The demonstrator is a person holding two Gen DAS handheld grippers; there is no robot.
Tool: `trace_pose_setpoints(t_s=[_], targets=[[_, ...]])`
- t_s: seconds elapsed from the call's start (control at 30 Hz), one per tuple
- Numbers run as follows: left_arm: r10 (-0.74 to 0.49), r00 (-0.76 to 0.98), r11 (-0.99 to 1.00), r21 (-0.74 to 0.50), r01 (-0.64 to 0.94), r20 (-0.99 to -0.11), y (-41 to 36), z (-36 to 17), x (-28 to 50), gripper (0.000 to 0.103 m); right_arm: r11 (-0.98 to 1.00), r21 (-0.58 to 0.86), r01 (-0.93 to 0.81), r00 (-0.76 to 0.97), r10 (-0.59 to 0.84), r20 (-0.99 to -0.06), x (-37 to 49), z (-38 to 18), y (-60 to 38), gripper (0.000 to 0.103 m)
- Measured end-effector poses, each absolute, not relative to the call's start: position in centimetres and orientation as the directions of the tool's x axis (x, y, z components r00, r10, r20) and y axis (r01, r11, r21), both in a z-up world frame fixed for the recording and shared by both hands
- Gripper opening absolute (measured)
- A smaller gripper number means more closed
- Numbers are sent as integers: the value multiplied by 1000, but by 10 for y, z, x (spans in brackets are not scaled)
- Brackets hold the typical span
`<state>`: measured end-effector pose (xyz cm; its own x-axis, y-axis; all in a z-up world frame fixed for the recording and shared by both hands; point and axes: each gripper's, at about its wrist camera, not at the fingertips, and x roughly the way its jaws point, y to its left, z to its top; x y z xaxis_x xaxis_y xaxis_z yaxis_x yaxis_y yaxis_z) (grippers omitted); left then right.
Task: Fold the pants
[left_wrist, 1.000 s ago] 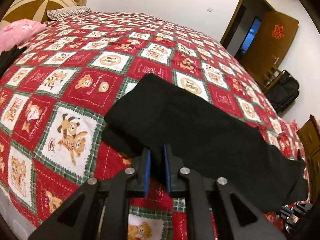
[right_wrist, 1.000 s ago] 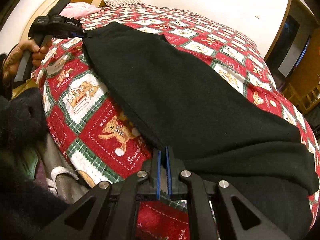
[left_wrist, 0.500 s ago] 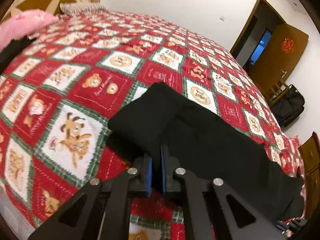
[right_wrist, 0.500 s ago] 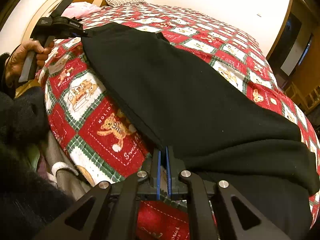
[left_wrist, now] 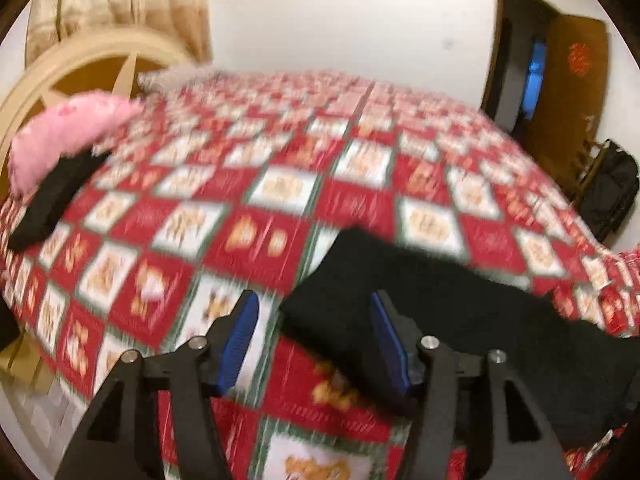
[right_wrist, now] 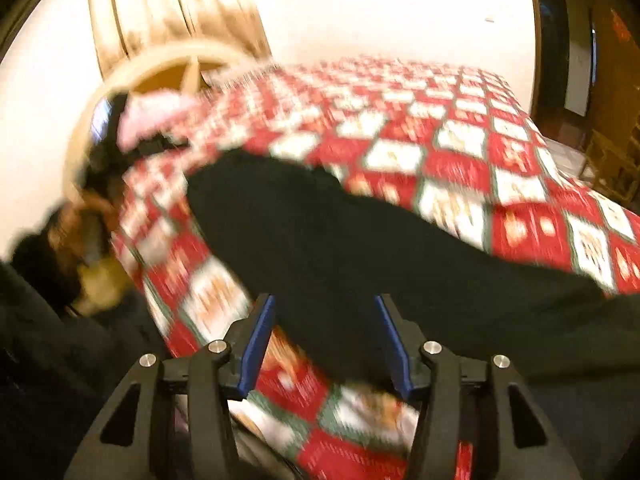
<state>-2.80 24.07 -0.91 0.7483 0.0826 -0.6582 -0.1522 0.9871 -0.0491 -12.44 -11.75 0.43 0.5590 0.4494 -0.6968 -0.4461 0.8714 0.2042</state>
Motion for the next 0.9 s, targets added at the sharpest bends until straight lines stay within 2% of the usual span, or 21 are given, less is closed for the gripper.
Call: trace_pose_setpoints(t_s=[0.17, 0.23, 0.33, 0.4, 0.5, 0.63, 0.77, 0.9], targets=[[56, 775, 996, -15, -84, -629, 212, -12, 2, 60, 815, 337, -471, 532, 567, -629, -50, 10, -97, 53], [76, 762, 994, -9, -107, -644, 205, -21, 13, 60, 792, 391, -469, 501, 604, -620, -22, 1, -87, 53], [88, 729, 990, -22, -140, -679, 199, -40, 18, 60, 775, 424, -469, 449, 623, -641, 17, -21, -64, 53], [121, 704, 988, 13, -156, -700, 198, -52, 18, 60, 773, 434, -462, 401, 618, -676, 37, -39, -51, 53], [145, 669, 985, 39, -171, -729, 199, -68, 16, 60, 825, 360, -436, 379, 532, -757, 50, -61, -36, 53], [212, 683, 977, 146, -153, -699, 185, -71, 13, 63, 780, 456, -429, 313, 602, -734, 51, -66, -37, 53], [208, 682, 978, 134, -161, -701, 188, -71, 15, 66, 717, 518, -468, 204, 657, -726, 50, -67, -30, 53], [216, 683, 976, 142, -163, -698, 189, -70, 15, 67, 676, 569, -468, 180, 703, -688, 70, -76, -12, 53]])
